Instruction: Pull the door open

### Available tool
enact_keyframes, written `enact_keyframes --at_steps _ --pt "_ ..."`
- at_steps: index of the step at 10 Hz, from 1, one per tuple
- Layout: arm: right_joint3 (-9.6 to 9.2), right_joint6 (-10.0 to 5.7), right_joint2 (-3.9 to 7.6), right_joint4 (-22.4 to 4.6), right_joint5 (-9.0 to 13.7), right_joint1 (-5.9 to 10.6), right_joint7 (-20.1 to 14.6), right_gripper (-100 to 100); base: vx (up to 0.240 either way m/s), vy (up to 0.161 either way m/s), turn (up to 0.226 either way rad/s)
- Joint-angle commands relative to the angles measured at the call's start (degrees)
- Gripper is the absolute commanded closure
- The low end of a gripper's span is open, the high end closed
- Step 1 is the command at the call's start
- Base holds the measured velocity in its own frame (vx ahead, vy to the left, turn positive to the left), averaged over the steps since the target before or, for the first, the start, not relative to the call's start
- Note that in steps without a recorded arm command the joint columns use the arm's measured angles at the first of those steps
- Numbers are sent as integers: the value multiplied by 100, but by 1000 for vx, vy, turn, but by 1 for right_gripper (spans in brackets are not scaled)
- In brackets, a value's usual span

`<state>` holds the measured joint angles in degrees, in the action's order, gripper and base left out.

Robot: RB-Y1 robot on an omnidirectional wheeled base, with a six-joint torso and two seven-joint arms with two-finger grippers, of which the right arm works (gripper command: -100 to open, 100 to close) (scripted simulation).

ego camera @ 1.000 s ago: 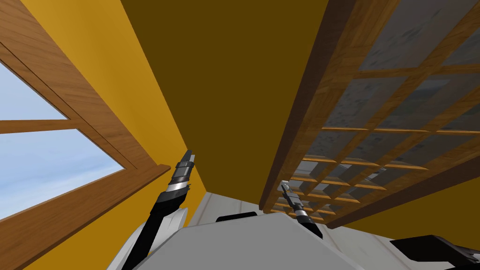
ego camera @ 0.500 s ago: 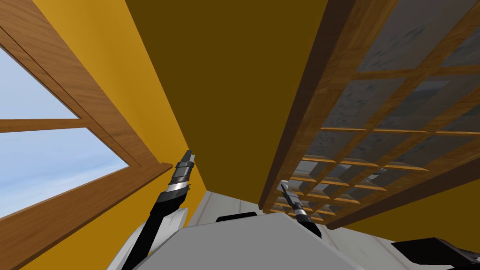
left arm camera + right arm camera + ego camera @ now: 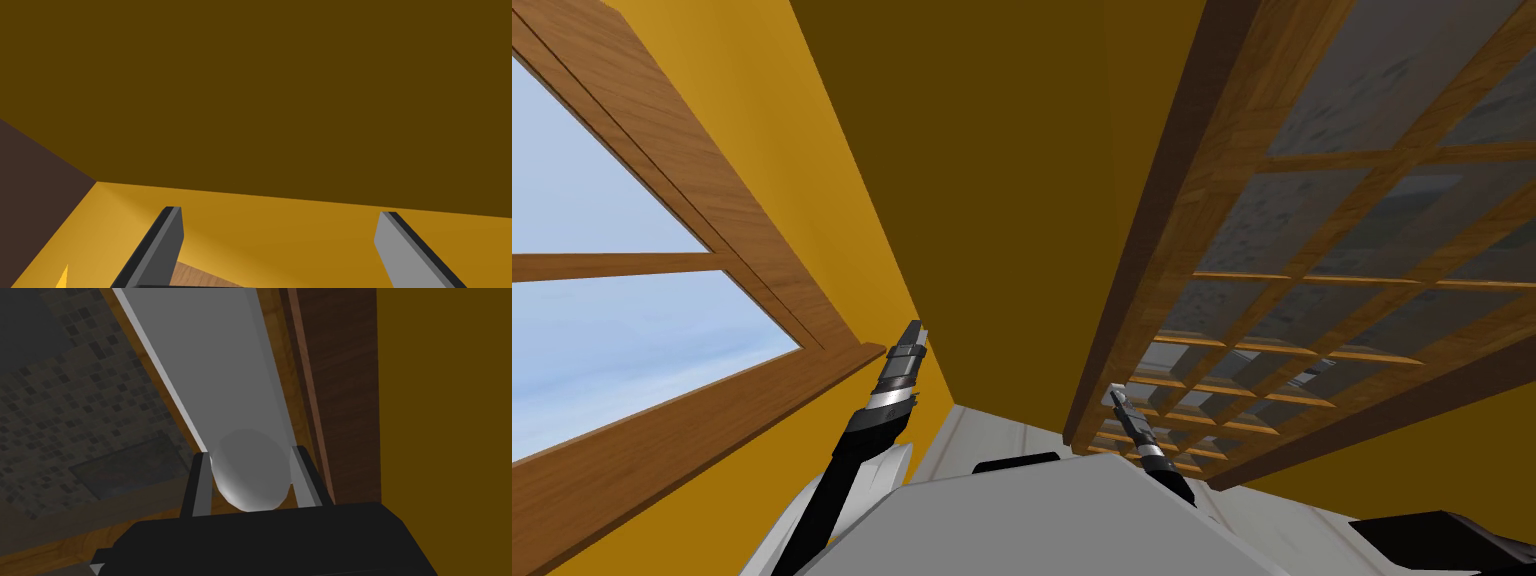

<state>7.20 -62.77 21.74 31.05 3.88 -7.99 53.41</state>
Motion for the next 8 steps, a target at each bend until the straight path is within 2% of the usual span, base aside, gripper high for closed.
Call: enact_keyframes --at_steps 1,6,8 --pt "-13 9 -2 5 33 0 -266 100 -20 -12 15" --pt "-65 49 -11 37 107 18 -873 100 -27 -12 20" --pt "-106 80 -19 62 165 32 -1233 100 -33 -15 26"
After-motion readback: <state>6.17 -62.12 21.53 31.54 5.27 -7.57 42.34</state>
